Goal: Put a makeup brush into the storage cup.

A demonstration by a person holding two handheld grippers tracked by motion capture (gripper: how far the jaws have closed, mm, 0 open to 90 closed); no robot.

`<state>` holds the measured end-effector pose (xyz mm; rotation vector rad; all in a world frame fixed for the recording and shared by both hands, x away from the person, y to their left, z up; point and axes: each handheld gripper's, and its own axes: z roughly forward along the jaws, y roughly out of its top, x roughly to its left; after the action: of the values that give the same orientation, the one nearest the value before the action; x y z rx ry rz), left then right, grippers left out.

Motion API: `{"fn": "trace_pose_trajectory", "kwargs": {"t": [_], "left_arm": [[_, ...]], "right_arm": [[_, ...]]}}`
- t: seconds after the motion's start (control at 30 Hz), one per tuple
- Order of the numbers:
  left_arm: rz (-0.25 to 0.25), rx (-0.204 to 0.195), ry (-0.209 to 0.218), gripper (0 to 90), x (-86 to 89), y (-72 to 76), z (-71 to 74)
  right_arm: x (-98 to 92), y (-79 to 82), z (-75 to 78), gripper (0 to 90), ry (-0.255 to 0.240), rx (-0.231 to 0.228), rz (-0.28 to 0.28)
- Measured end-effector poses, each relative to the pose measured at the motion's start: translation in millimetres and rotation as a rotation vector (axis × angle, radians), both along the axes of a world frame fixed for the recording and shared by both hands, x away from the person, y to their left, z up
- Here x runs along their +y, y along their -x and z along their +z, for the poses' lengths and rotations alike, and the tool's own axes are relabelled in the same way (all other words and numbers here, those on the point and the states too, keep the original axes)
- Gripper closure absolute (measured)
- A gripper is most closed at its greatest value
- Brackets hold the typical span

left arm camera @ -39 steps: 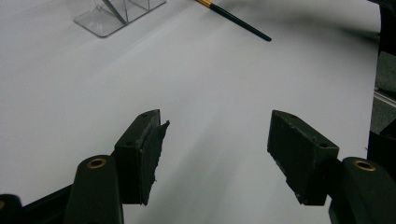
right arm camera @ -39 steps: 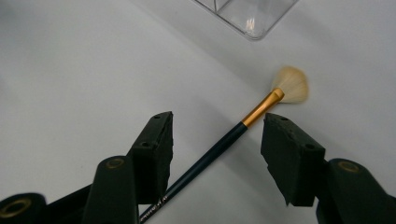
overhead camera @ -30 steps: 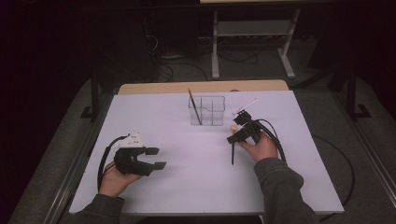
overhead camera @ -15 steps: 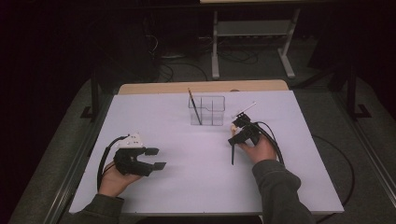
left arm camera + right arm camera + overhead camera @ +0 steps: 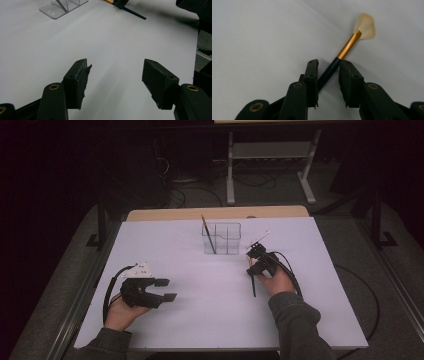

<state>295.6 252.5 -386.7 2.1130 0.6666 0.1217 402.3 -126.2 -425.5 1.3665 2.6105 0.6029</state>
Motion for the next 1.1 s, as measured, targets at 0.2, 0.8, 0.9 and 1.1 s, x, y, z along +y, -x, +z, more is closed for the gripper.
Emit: {"fn": "trace_pose_trajectory", "kwargs": {"t": [0.2, 0.8, 0.9, 1.1], "left_arm": [[0.007, 0.007, 0.016, 38.5, 3.8, -0.5, -0.3], [0.008, 0.006, 0.0, 38.0, 5.1, -1.0, 0.0], [0.007, 0.002, 0.003, 38.2, 4.6, -1.0, 0.4], [0.003, 0.001, 0.022, 37.3, 4.0, -1.5, 3.3]], "right_arm": [[-0.8, 0.9, 0.1, 77.9, 0.022, -0.004, 0.011], [-7.6, -1.3, 1.8, 82.9, -0.008, 0.014, 0.113], [-9.4, 0.7, 4.7, 82.9, -0.029, 0.016, 0.129], [-7.9, 8.3, 13.4, 82.9, -0.068, -0.009, 0.166]]}}
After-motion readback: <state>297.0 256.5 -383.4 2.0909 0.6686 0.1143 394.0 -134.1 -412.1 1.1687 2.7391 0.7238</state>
